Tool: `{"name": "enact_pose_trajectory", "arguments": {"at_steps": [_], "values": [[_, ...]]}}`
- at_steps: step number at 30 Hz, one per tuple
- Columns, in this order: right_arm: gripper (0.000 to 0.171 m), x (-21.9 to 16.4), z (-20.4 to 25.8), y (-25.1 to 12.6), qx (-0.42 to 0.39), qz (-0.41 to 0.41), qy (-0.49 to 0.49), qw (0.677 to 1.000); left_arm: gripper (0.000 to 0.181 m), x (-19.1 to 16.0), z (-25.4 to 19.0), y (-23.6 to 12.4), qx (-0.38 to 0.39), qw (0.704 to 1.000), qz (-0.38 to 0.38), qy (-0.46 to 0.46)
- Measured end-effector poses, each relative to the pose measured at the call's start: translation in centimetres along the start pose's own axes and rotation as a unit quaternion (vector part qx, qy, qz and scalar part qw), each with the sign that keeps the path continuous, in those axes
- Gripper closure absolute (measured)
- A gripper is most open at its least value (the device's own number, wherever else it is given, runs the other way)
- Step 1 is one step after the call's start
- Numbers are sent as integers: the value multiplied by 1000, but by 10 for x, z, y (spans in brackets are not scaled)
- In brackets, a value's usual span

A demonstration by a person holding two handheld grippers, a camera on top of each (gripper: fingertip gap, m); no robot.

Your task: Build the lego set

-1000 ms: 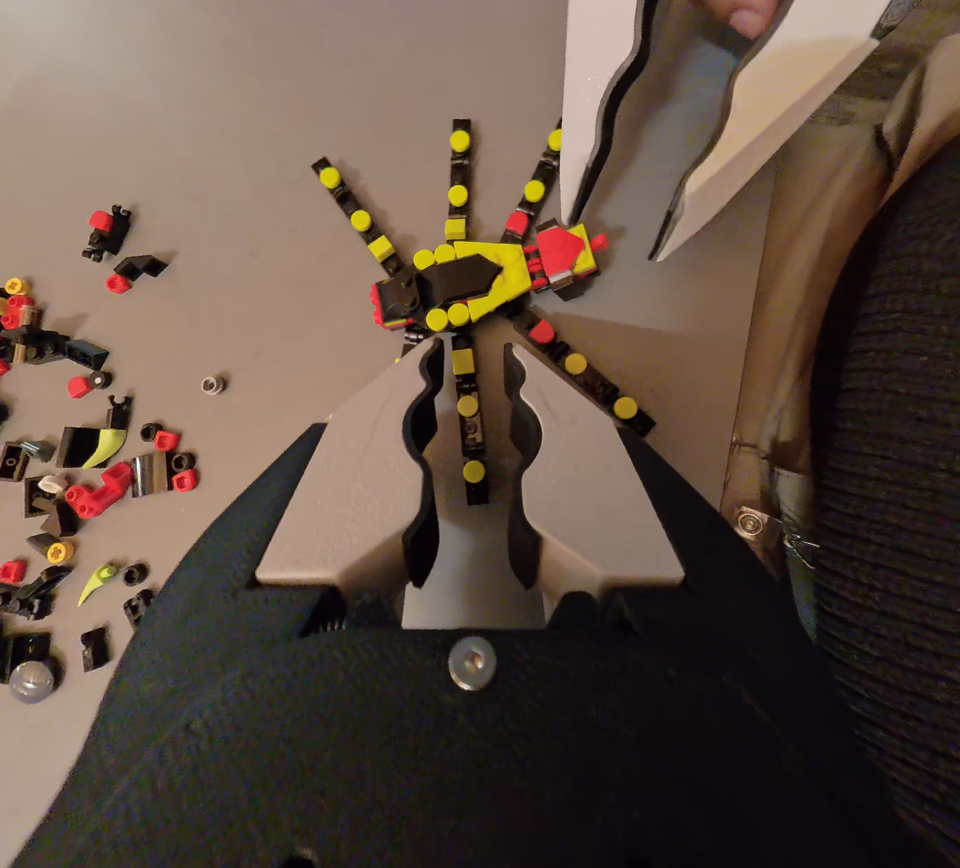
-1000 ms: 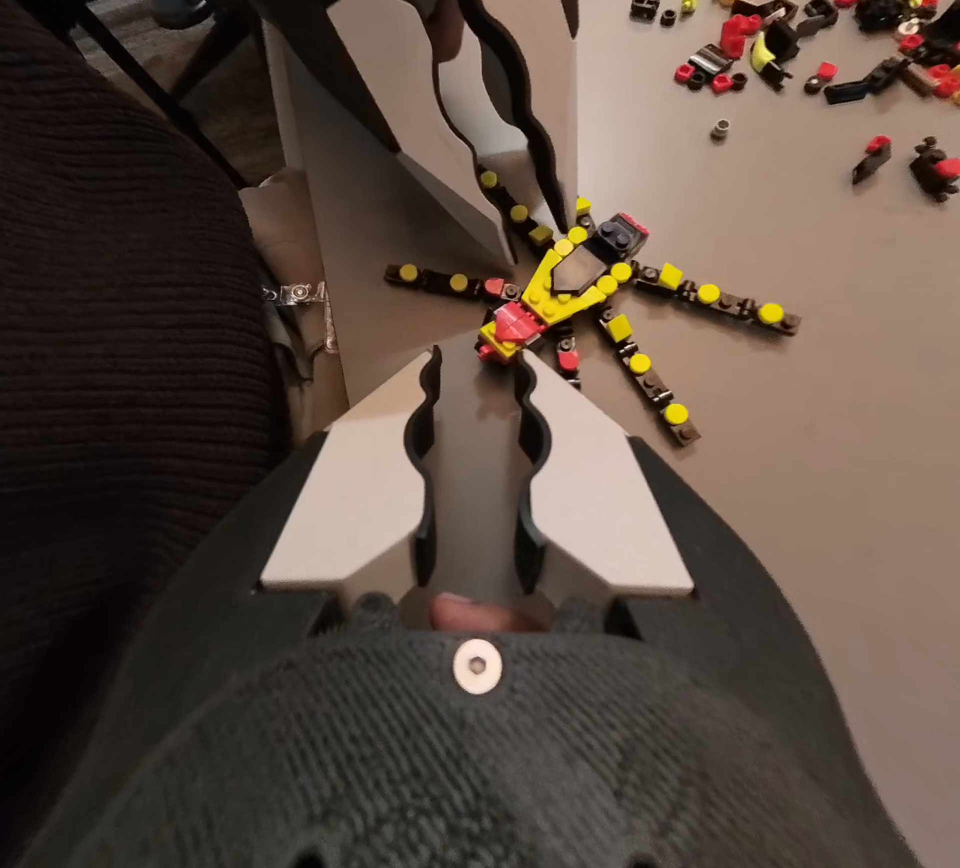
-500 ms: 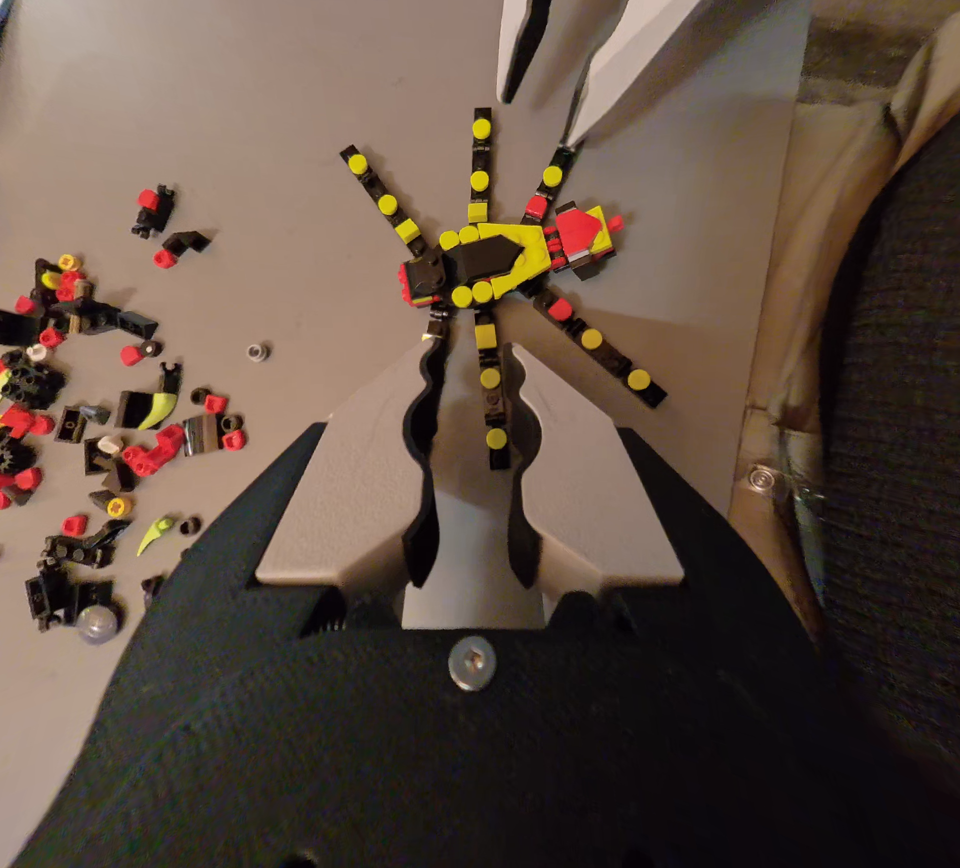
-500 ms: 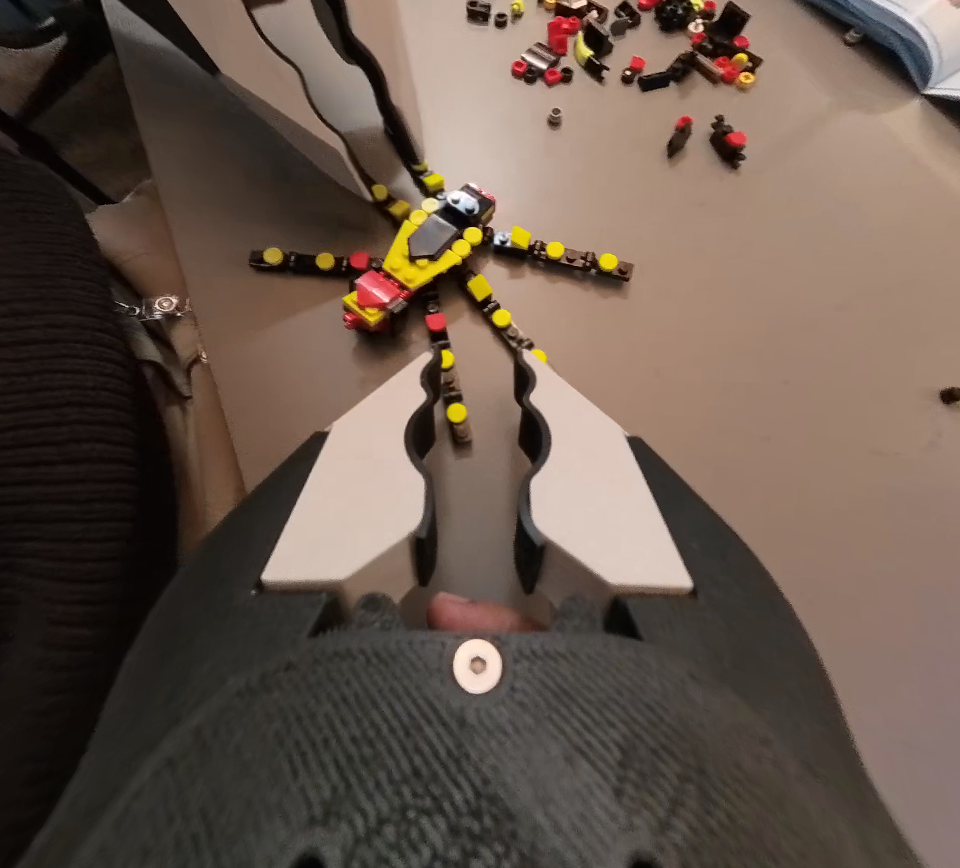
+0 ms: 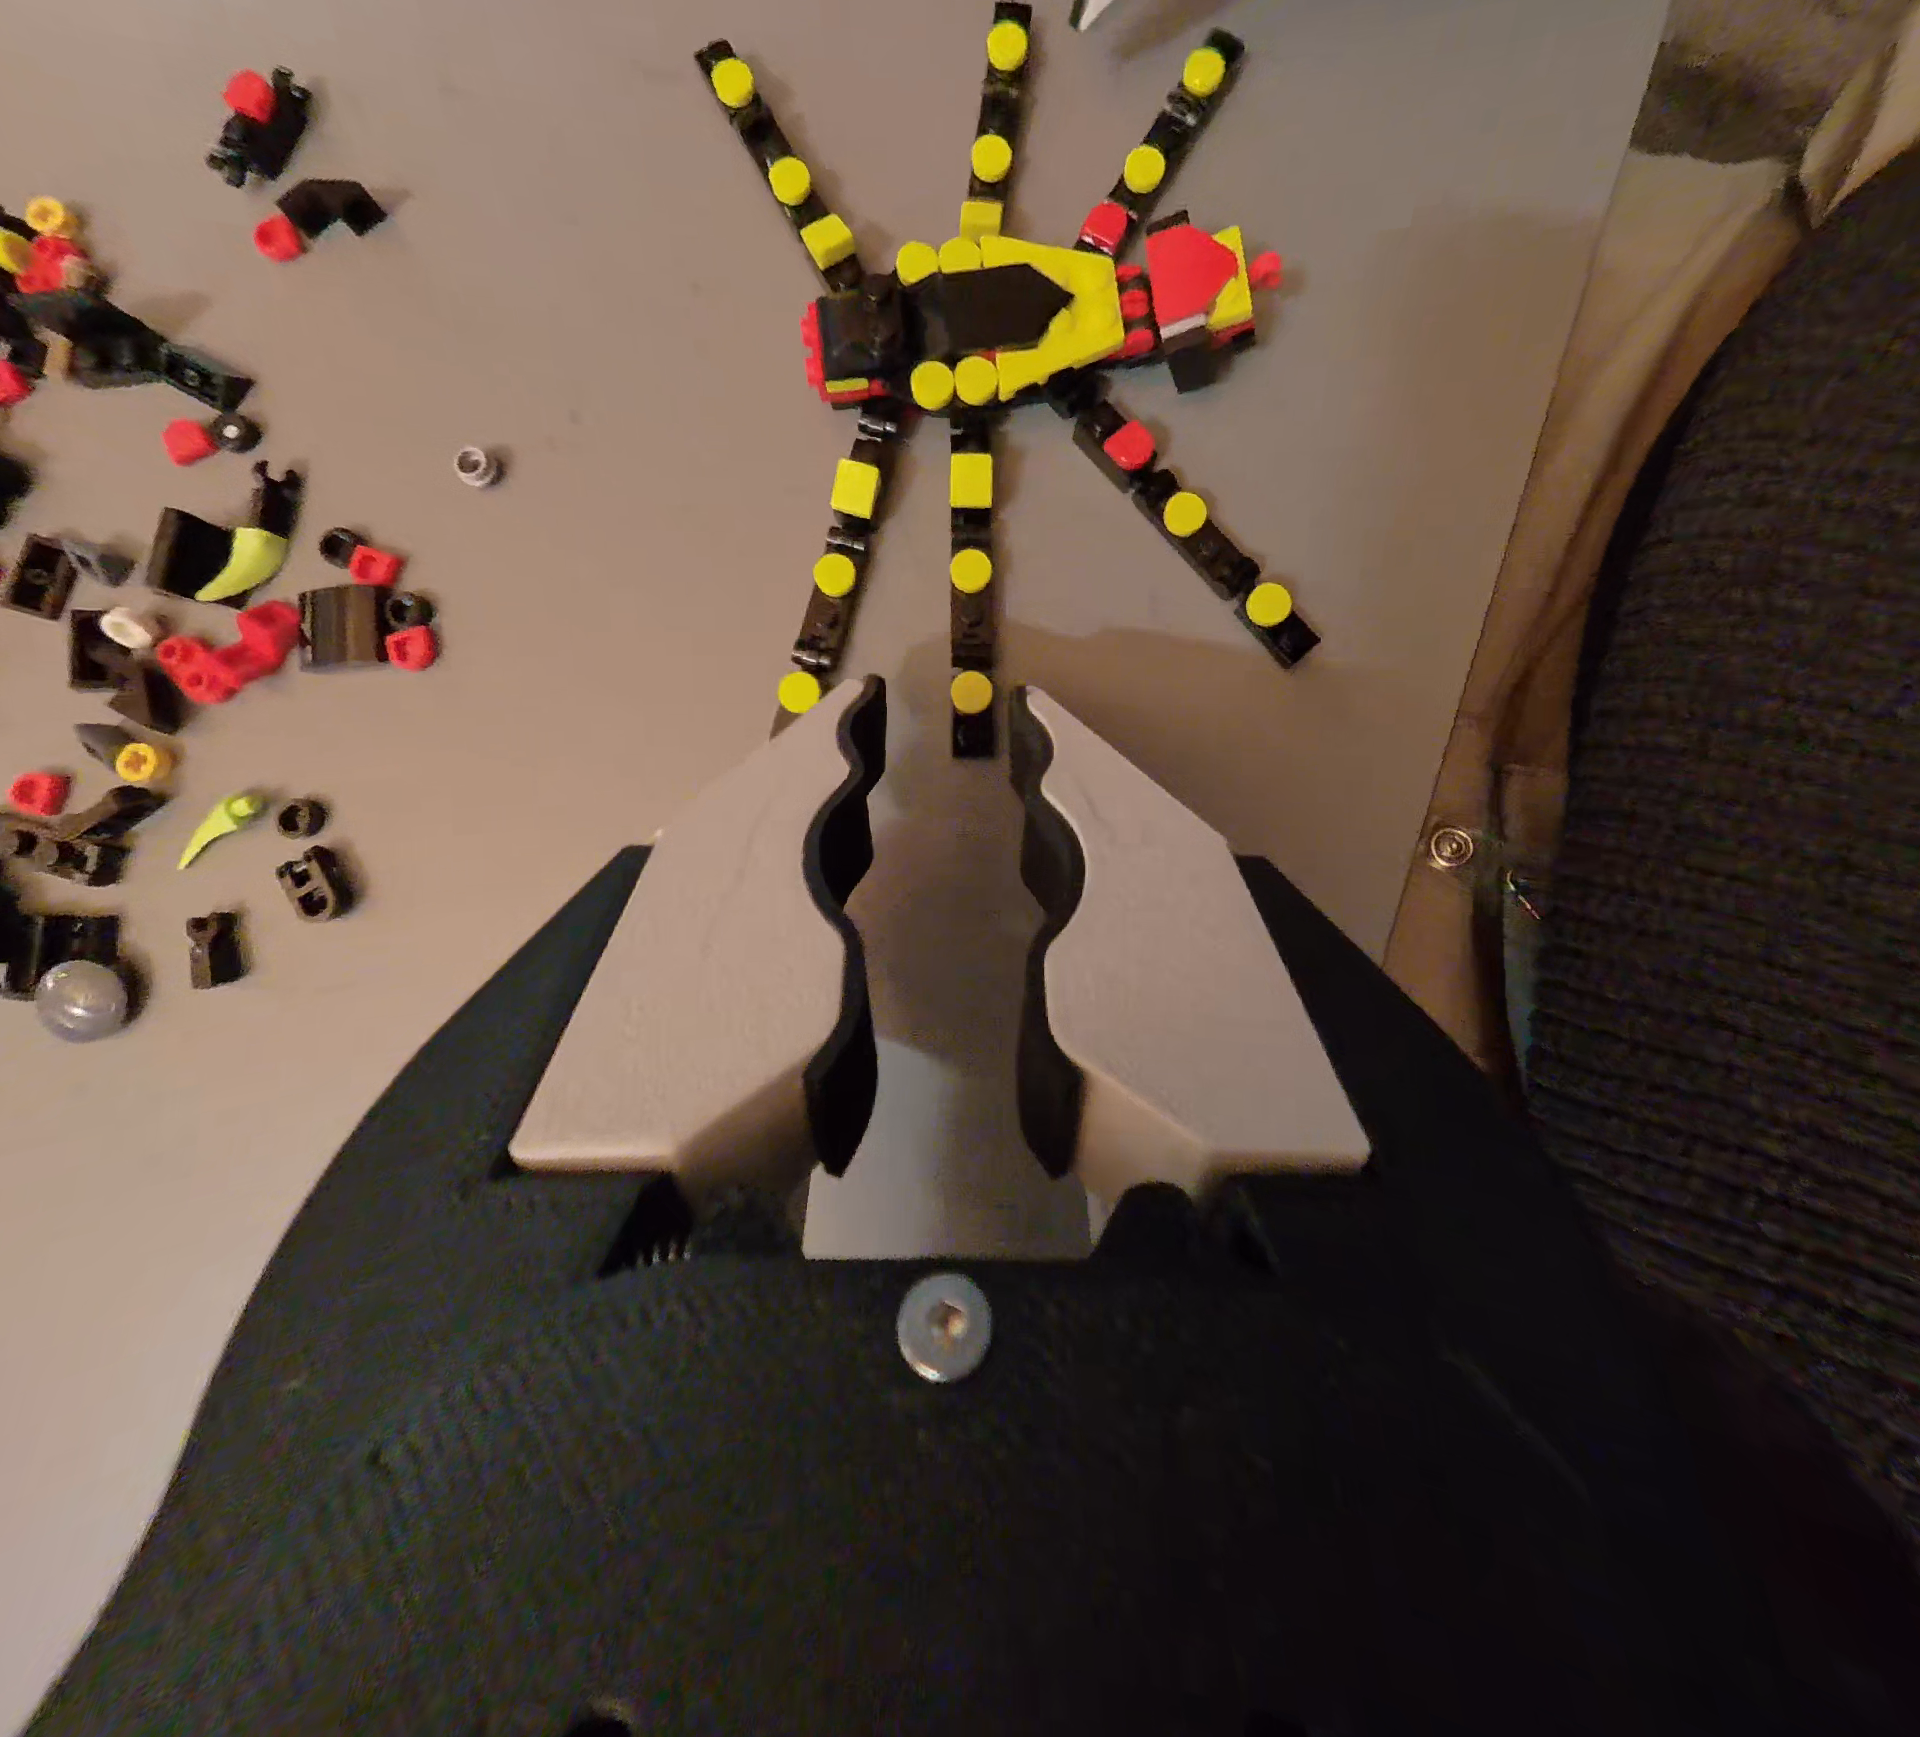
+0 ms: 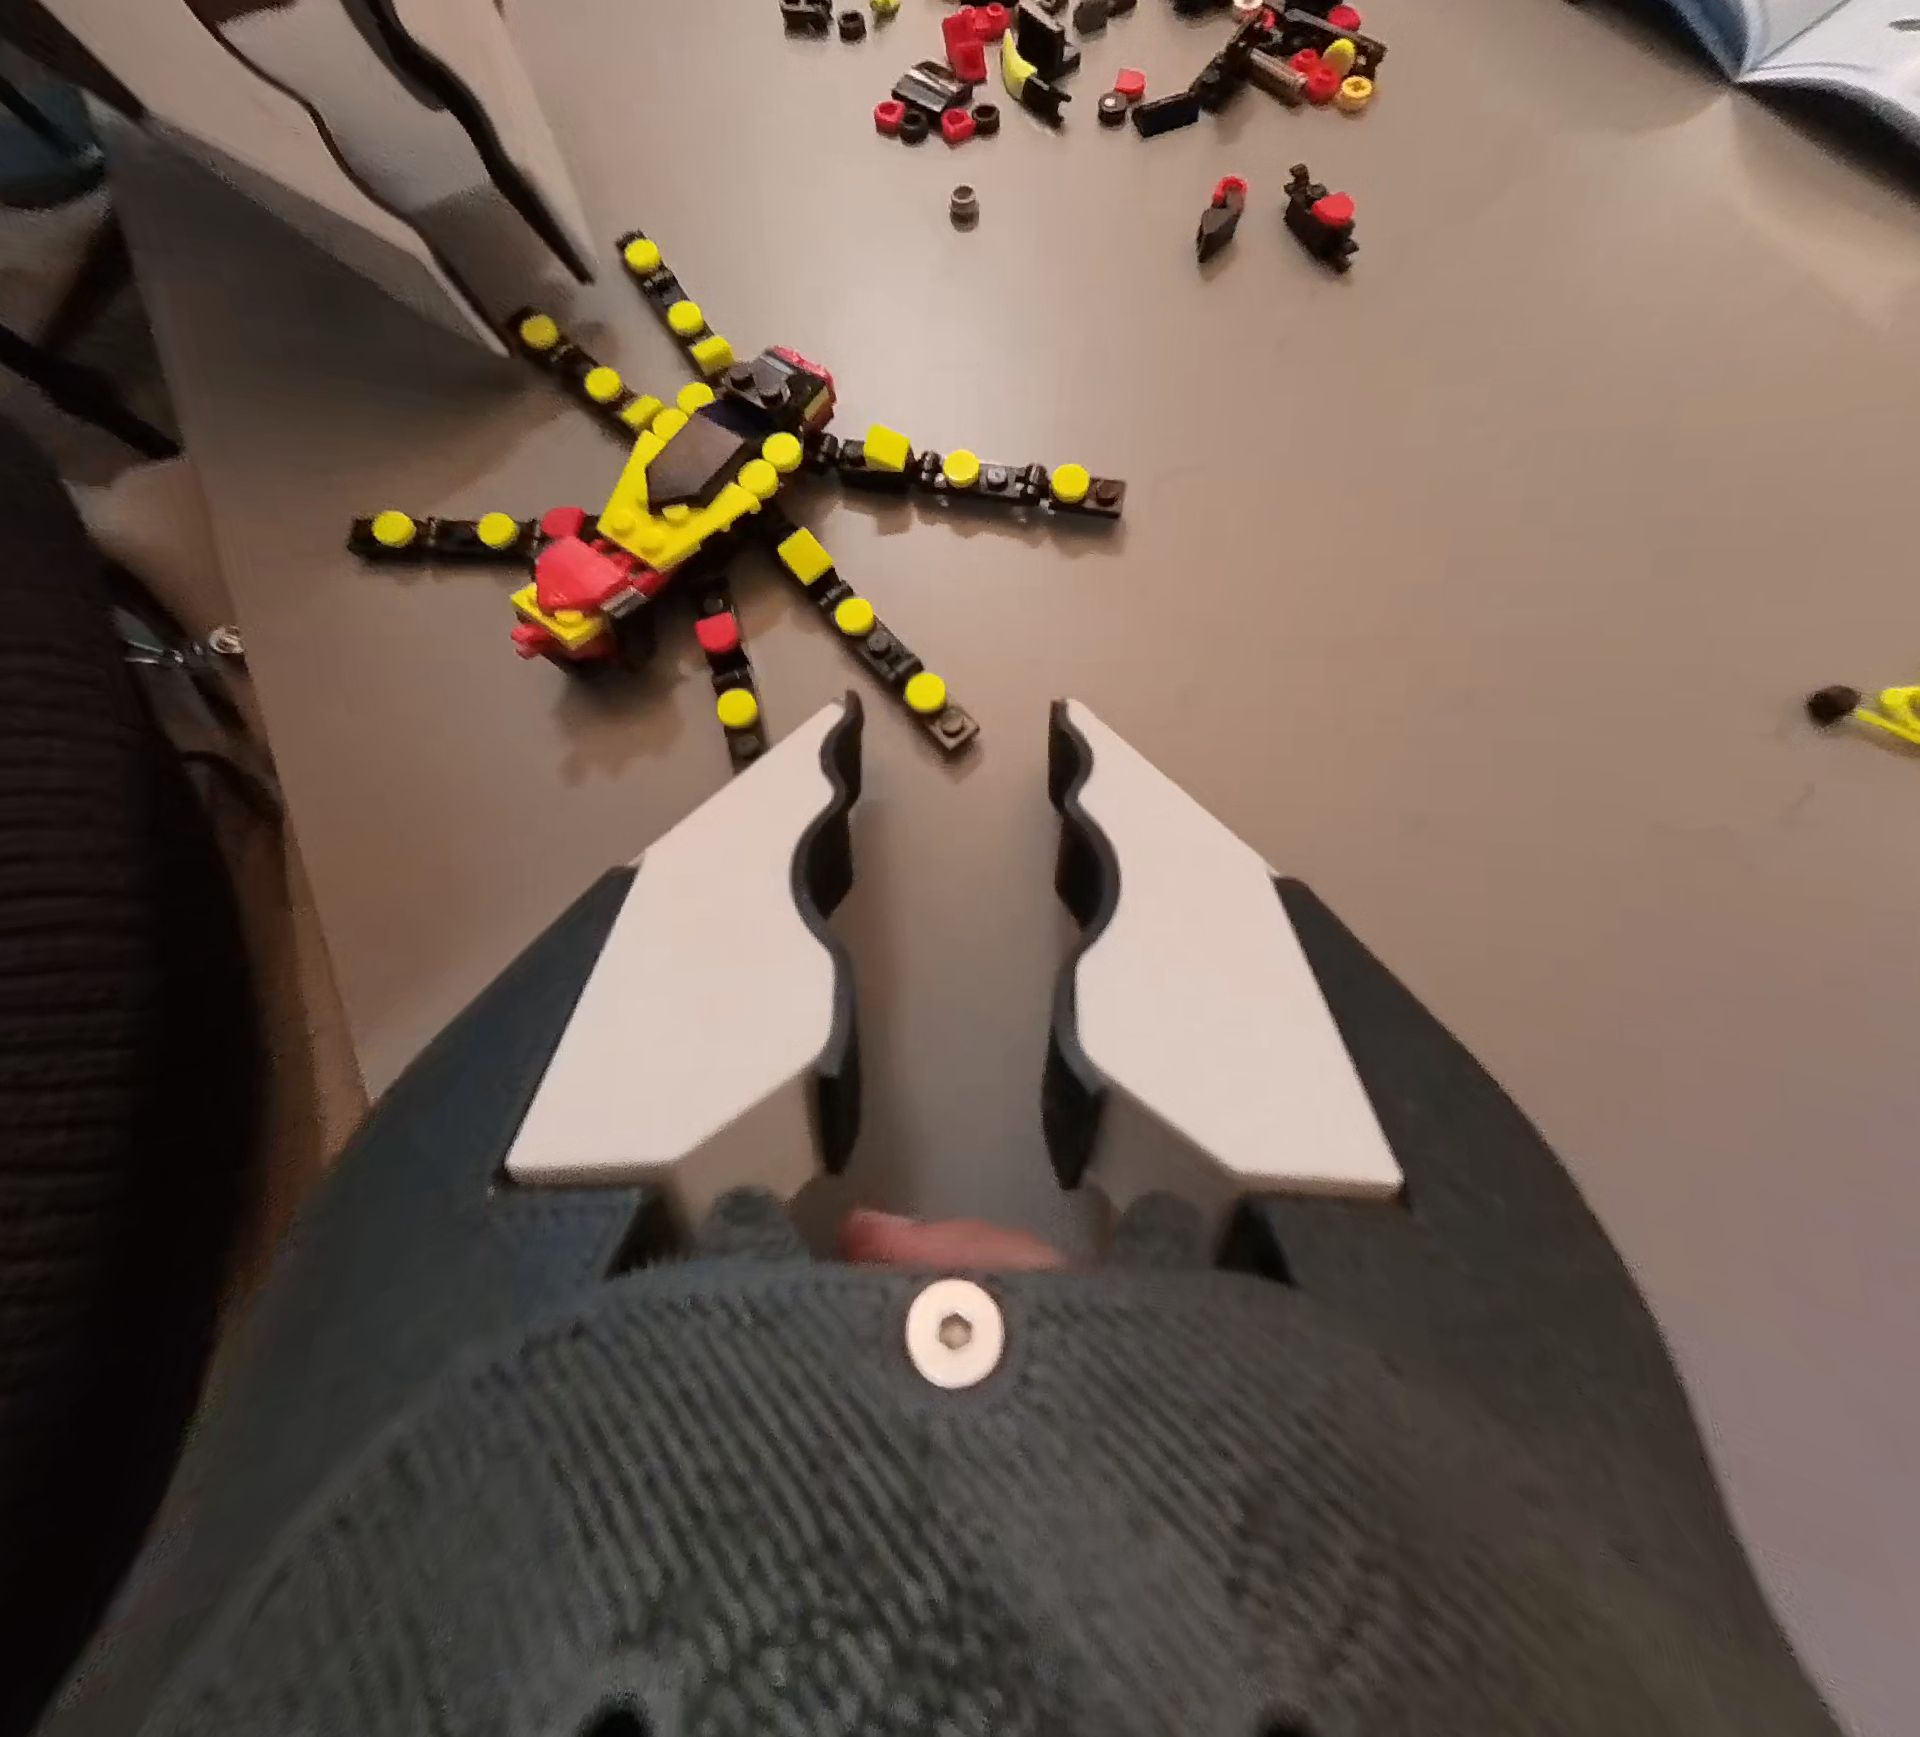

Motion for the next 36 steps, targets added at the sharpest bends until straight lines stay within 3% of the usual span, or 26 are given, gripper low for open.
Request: {"name": "enact_pose_trajectory", "arguments": {"at_steps": [1,9,17,22,29,36], "values": [[136,1,0,3,8,-2,6,1000,159,0,0,1,-2,1000,2,4],[149,-3,7,15,9,24,-45,999,161,-1,5,6,-2,1000,3,-8],[164,-7,26,8,43,46,-93,994,149,1,12,12,6,999,-24,-41],[154,-7,26,7,37,50,-86,994,146,5,6,15,-5,999,-30,-32],[121,27,46,4,19,-8,14,1000,147,10,-10,19,-28,999,-23,-29],[121,34,60,19,-32,-3,-4,999,146,26,-42,32,-71,996,-36,-28]]}}
Point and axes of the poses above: each gripper's, where its closed fingertips meet, y out along the fingers, x out of its top, z = x × y across the jaws, the point moved 6 cm from there along -y, back along the fingers, and after that the axes turned 3 degrees about -z, right-handed, at the moved point
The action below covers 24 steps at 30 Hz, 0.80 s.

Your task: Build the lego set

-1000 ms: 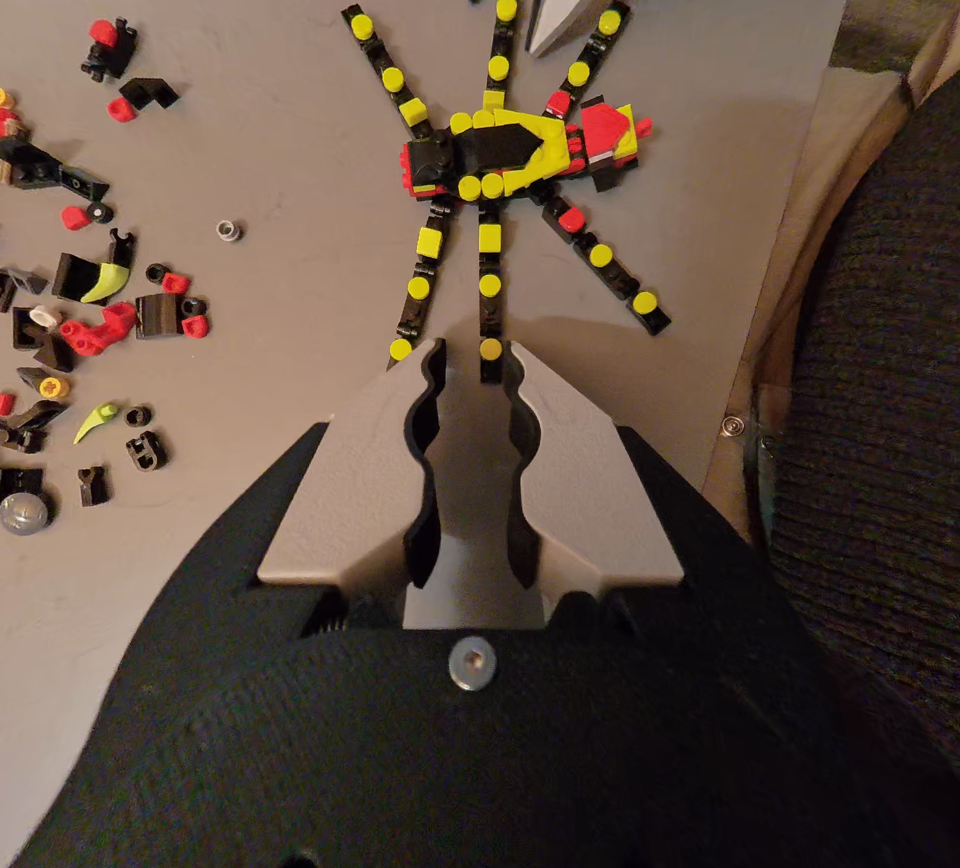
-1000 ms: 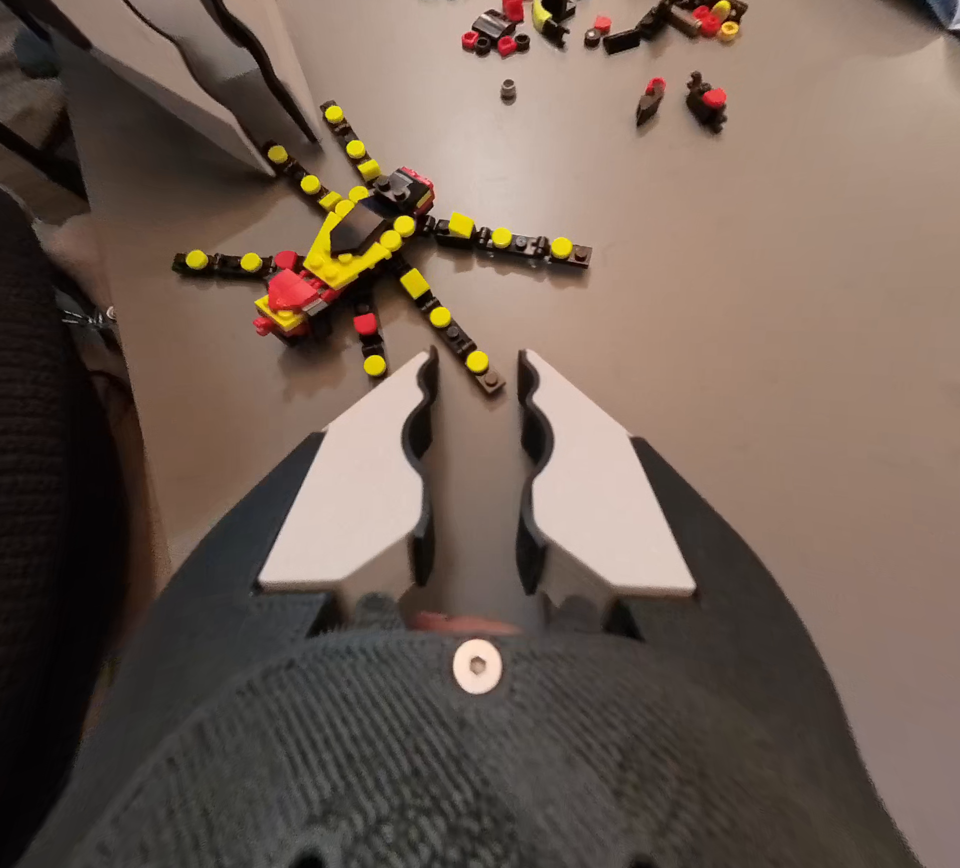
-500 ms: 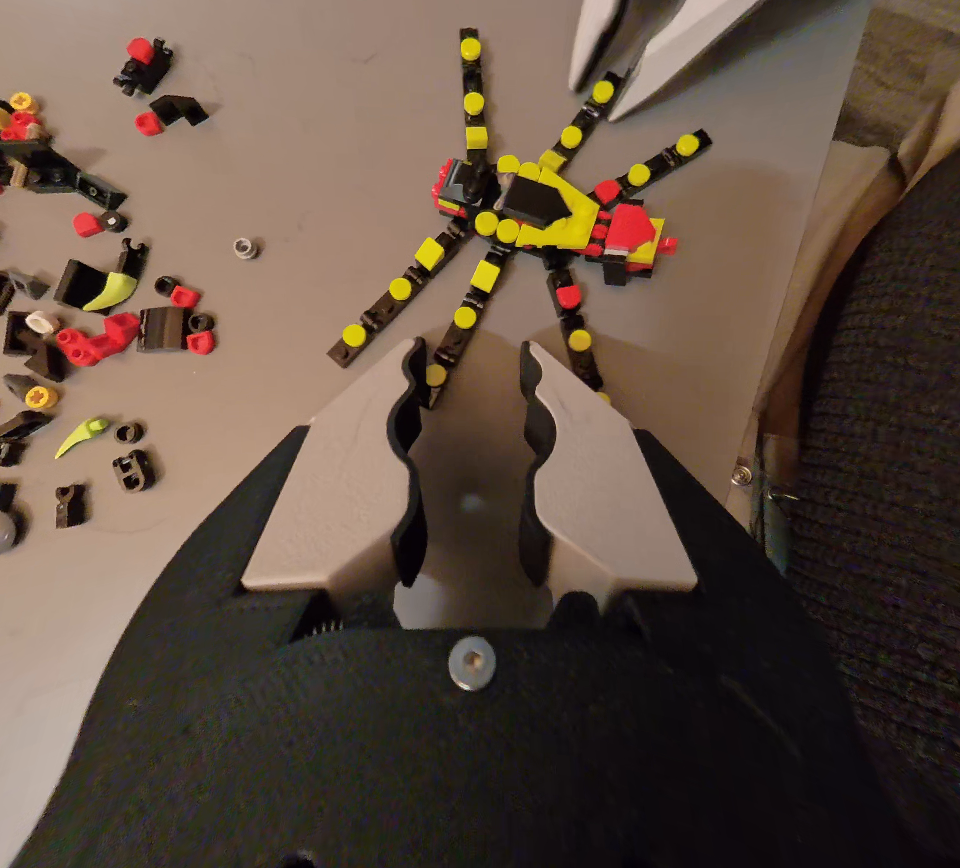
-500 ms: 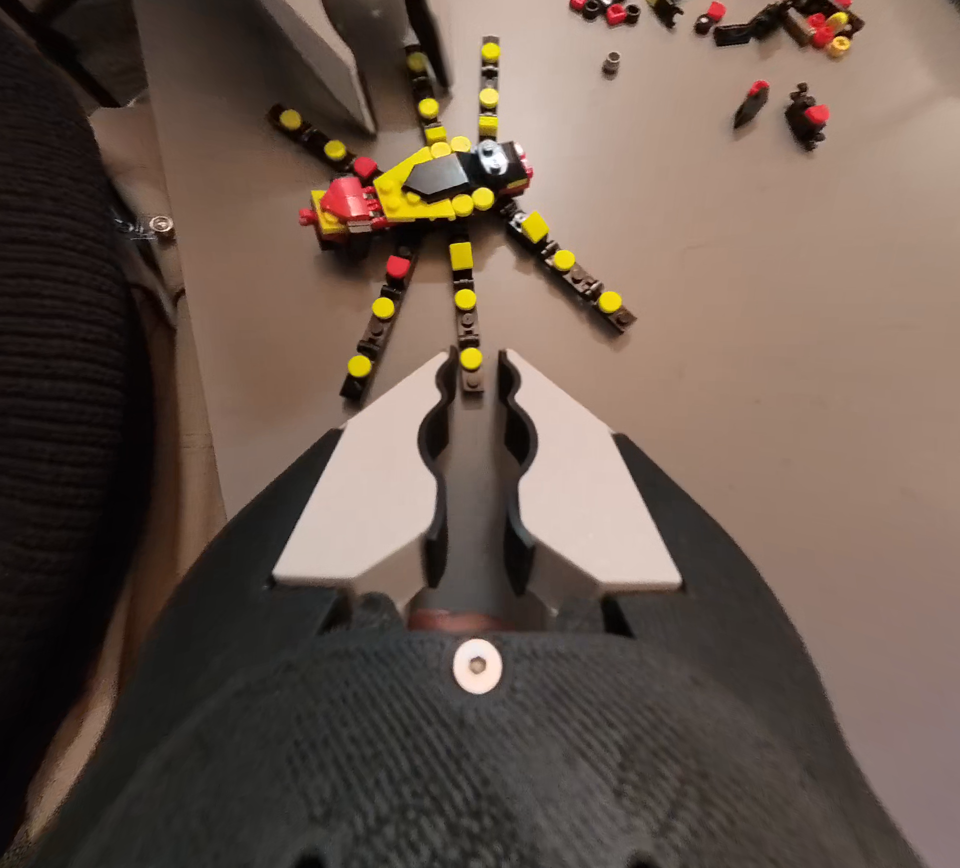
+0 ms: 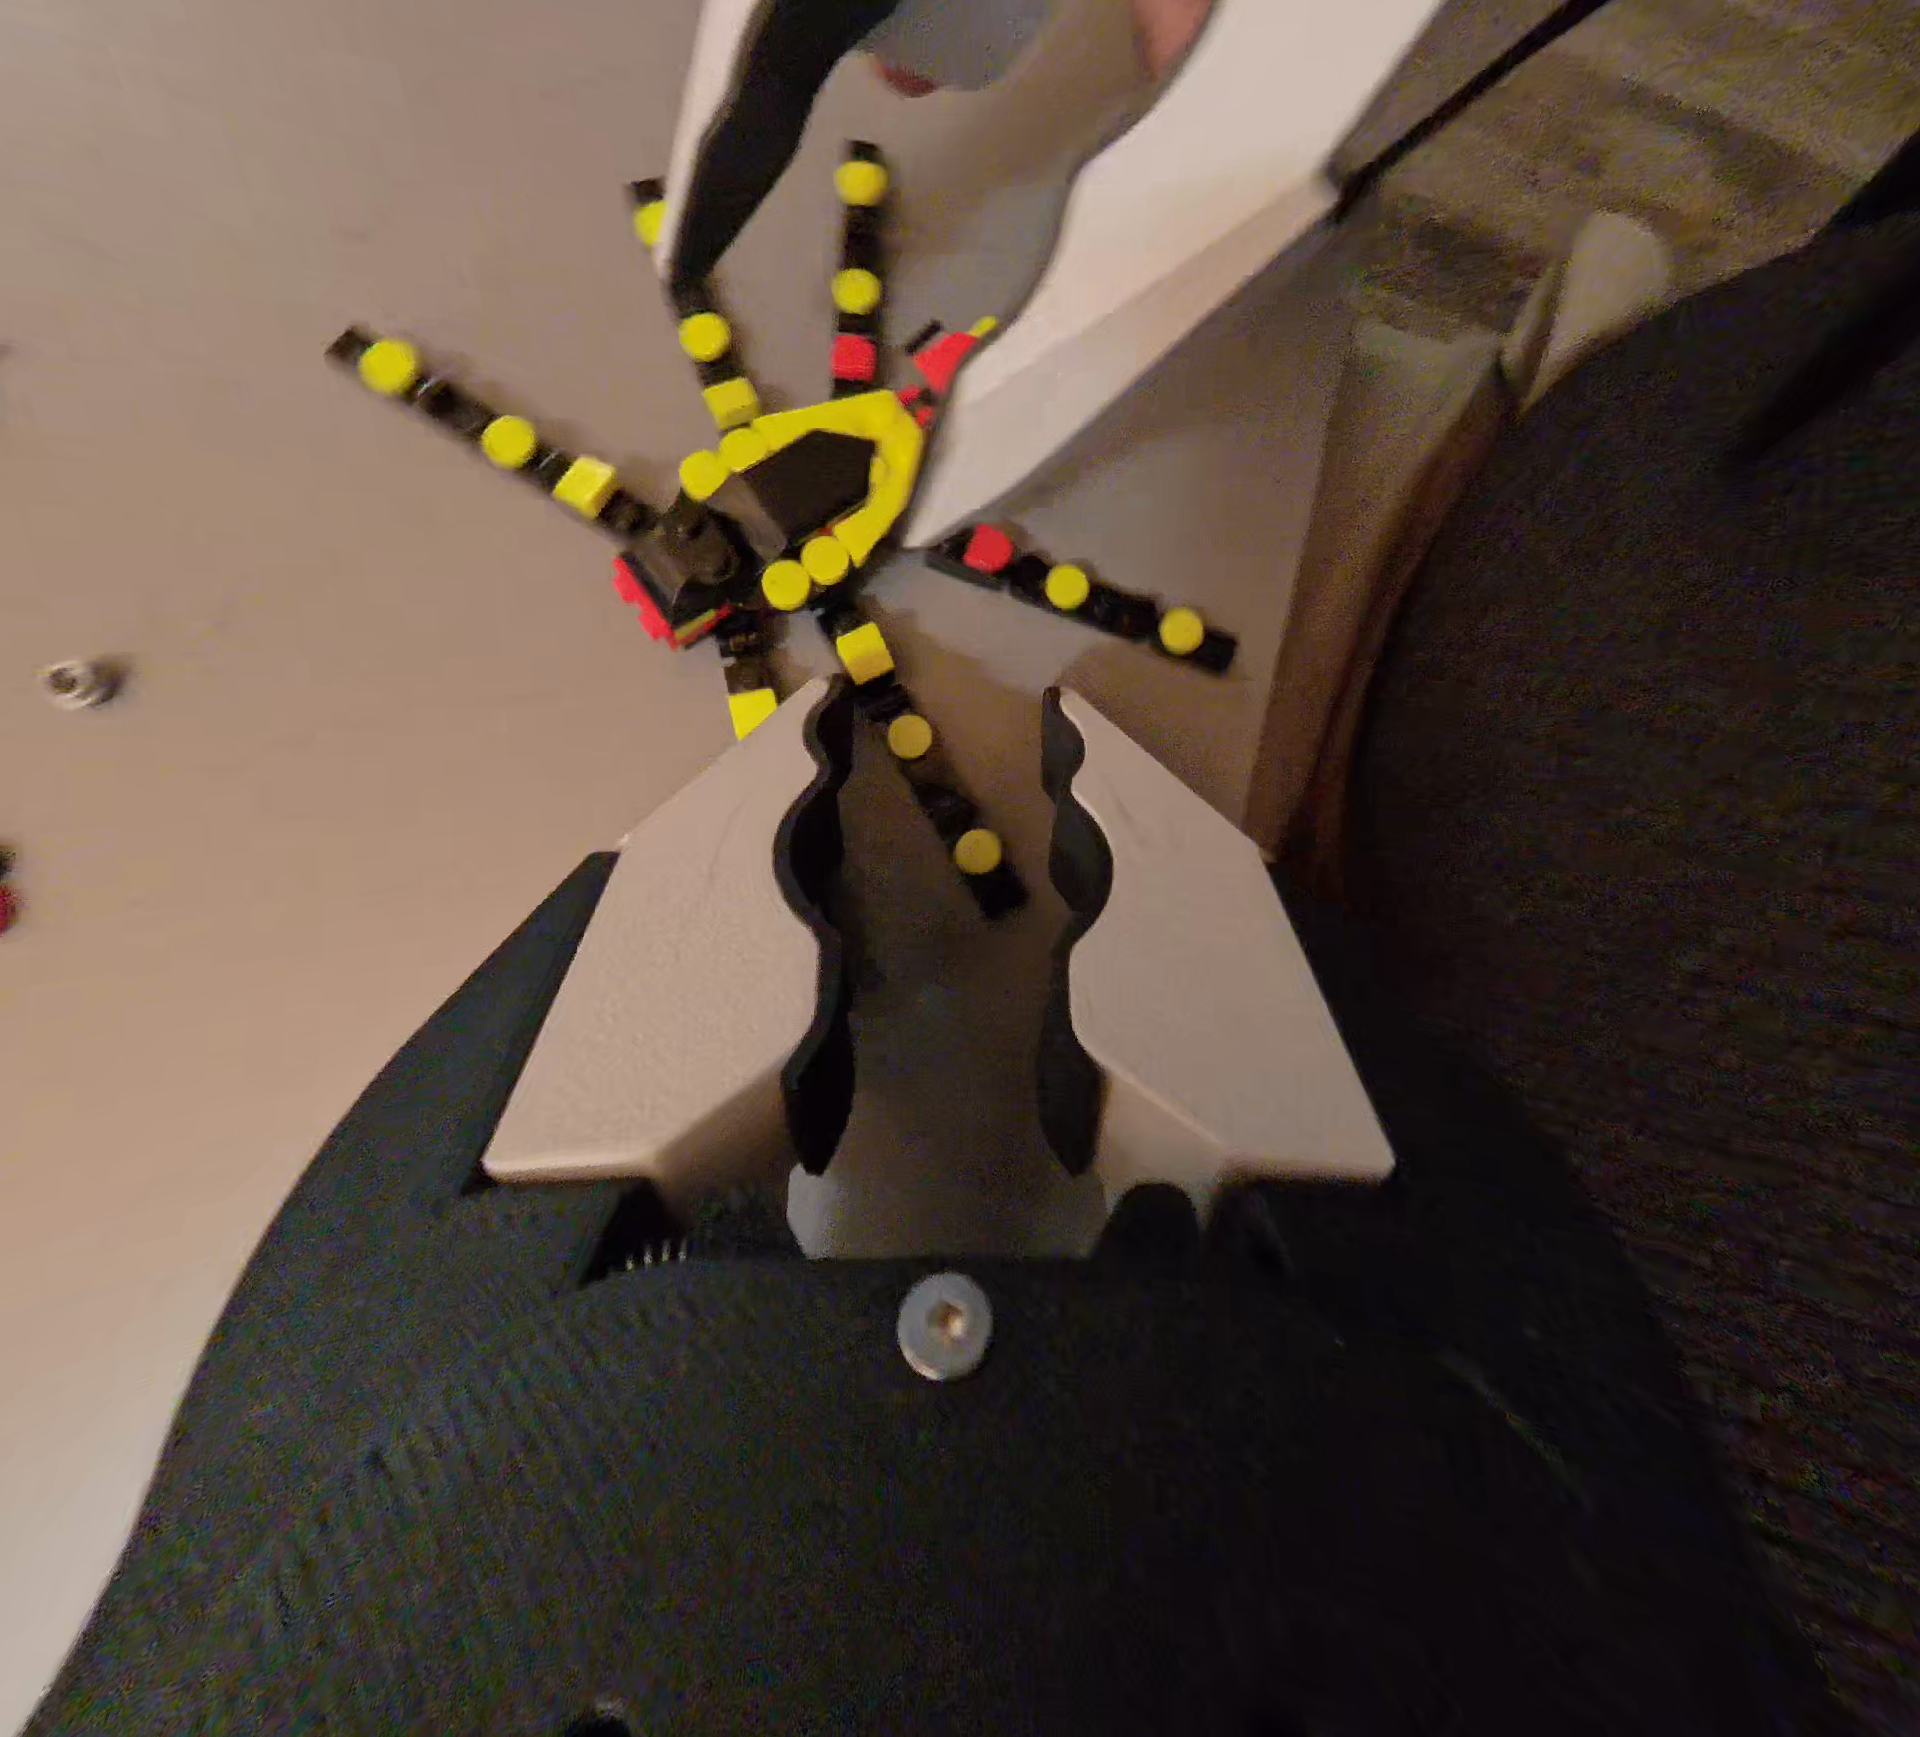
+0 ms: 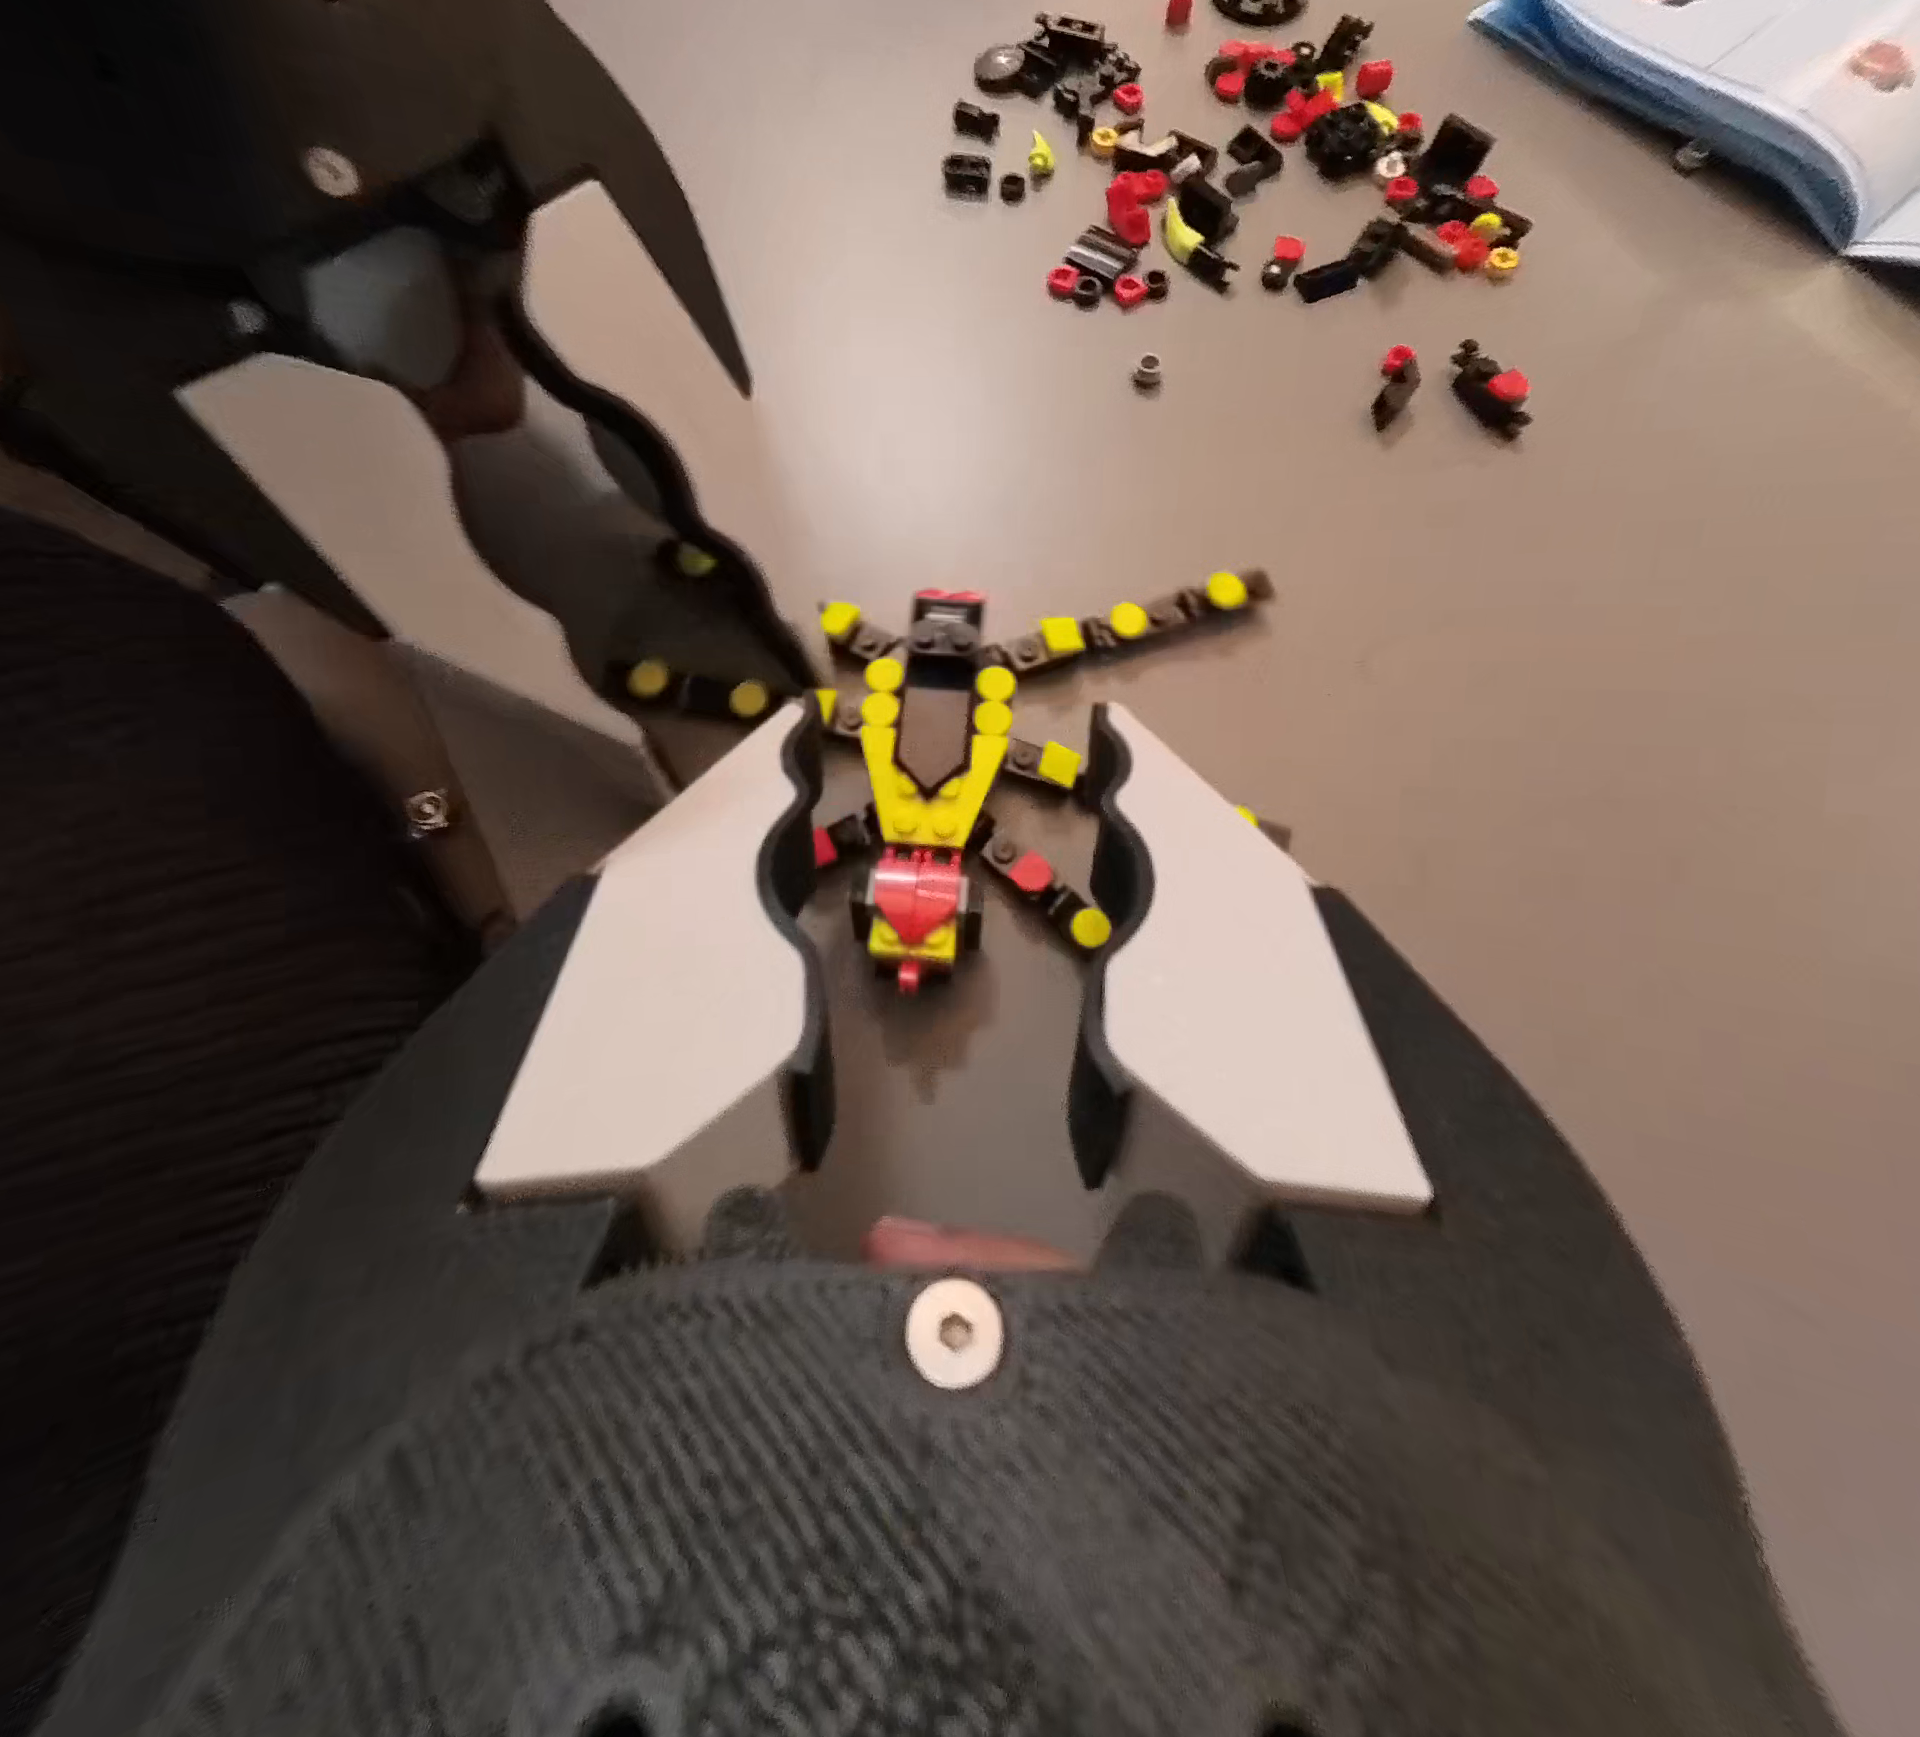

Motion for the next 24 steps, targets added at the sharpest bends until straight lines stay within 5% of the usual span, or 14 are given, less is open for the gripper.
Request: {"name": "enact_pose_trajectory", "arguments": {"at_steps": [10,24], "values": [[130,-9,3,17,28,27,-9,999,149,4,10,-23,15,999,-28,-7],[139,-11,-3,19,42,25,3,999,157,-17,18,-22,27,998,38,53]]}}
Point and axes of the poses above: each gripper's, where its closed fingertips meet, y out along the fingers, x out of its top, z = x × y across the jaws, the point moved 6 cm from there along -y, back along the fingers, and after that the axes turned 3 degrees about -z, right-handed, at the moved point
